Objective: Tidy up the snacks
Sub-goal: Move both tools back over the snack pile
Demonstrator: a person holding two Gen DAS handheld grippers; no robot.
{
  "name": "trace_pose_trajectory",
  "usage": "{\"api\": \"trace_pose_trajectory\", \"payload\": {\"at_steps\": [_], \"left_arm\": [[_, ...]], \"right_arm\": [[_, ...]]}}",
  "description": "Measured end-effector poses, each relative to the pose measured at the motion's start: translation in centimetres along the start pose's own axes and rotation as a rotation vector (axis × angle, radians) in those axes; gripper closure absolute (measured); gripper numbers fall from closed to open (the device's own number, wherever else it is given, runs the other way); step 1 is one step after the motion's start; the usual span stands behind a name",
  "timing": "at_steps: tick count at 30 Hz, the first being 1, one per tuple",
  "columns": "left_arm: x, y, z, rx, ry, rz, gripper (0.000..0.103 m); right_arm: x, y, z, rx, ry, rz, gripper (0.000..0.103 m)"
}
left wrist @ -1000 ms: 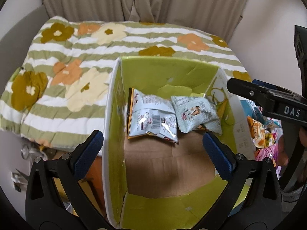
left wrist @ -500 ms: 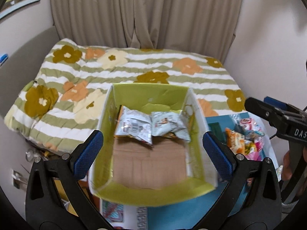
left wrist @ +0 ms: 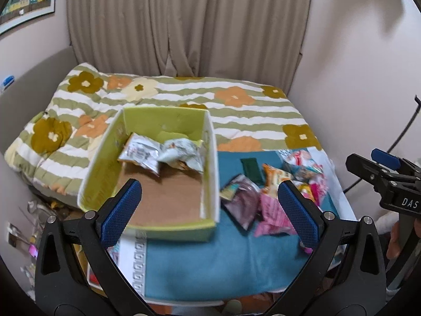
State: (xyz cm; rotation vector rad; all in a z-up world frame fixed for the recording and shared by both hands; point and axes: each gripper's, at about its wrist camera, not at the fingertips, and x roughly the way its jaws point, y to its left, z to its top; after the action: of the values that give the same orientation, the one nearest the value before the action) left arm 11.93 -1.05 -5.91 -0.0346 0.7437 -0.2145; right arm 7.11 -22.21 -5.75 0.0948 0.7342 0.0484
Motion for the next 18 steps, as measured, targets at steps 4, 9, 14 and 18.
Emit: {"api": "trace_pose_trajectory", "payload": {"at_steps": [4, 9, 14, 18], "left_arm": [[-1.2, -2.6, -2.1, 0.001, -0.003, -0.013, 0.001], [-1.3, -5.9, -4.7, 0.015, 0.018, -0.058, 0.001], [0.4, -9.7, -6.8, 0.049, 0.070, -0.126, 0.001], [3.3, -12.4, -8.1, 0.084, 0.137, -0.185, 0.001]], "right_arm": [[-2.6, -2.4, -2.1, 0.003, -0.021, -0.008, 0.000], [-5.1, -5.7, -4.8, 0.002, -0.035, -0.019, 0.000], [-6.1, -8.7, -7.6, 0.017, -0.021, -0.052, 0.000], [-5.8, -11.4, -10.1, 0.076, 0.015, -0.078, 0.000]]}}
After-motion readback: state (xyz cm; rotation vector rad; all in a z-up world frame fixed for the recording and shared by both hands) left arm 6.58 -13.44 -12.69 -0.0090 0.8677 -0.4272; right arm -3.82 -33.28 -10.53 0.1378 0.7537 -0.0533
